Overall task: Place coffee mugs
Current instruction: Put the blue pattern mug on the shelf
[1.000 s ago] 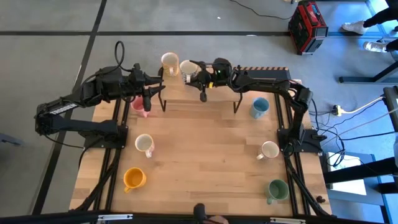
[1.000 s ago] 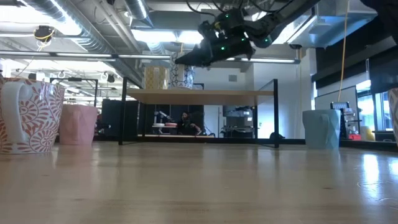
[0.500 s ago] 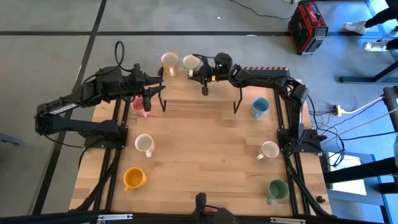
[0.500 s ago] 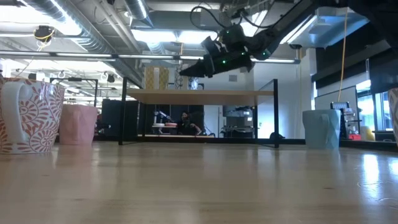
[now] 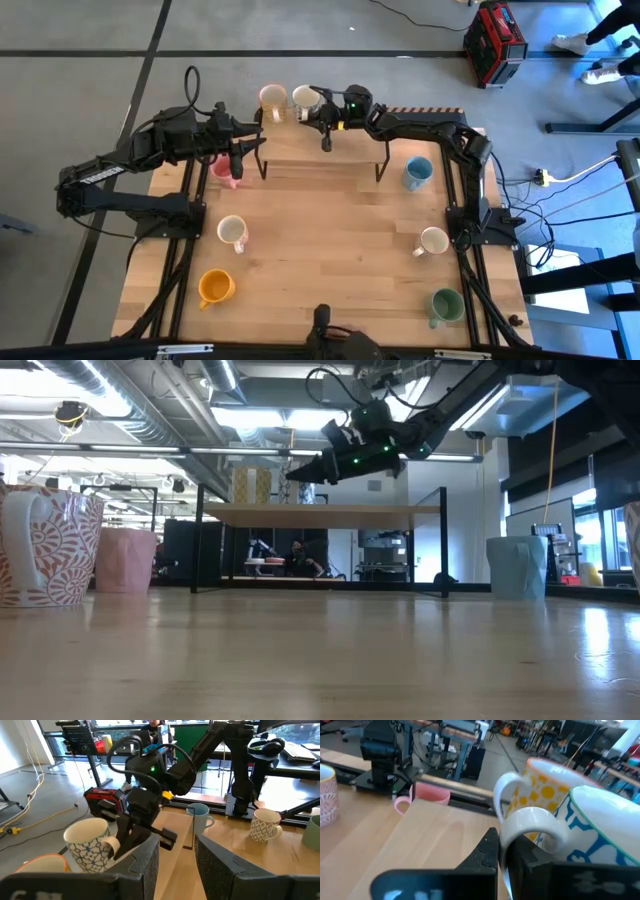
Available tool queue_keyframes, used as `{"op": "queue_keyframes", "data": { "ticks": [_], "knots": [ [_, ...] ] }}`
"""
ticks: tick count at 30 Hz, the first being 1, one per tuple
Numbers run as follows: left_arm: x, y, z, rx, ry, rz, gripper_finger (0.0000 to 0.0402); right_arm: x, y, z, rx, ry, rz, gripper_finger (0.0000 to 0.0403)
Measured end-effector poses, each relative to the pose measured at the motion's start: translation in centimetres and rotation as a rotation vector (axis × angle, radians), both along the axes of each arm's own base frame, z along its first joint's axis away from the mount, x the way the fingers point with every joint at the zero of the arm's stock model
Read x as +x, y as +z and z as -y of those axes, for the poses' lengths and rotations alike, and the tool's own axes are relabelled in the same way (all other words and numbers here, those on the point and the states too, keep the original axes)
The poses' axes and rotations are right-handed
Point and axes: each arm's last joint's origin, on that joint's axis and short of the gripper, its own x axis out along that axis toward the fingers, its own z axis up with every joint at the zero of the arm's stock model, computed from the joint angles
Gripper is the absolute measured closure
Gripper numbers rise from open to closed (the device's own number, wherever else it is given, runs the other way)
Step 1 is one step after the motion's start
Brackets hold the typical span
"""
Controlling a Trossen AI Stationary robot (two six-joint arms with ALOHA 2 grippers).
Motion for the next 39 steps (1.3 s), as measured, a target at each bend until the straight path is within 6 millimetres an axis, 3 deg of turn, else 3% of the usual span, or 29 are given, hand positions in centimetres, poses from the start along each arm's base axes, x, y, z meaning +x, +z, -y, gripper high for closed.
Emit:
{"op": "queue_keyframes", "data": {
  "ticks": [6,17,34,39],
  "knots": [
    [0.0,0.0,0.0,0.001,0.0,0.001,0.0282,1.0,0.7,0.9,0.021,0.012,-0.03,0.0402],
    [0.0,0.1,0.0,0.003,0.002,0.005,0.0282,0.9,0.4,1.1,0.021,0.033,-0.069,0.04],
    [0.0,0.1,0.0,0.004,0.002,0.006,0.0282,1.5,0.3,0.2,0.029,-0.026,-0.086,0.029],
    [0.0,0.1,0.0,0.003,0.002,0.006,0.0282,1.3,0.3,0.2,0.04,-0.036,-0.107,0.0276]
  ]
}}
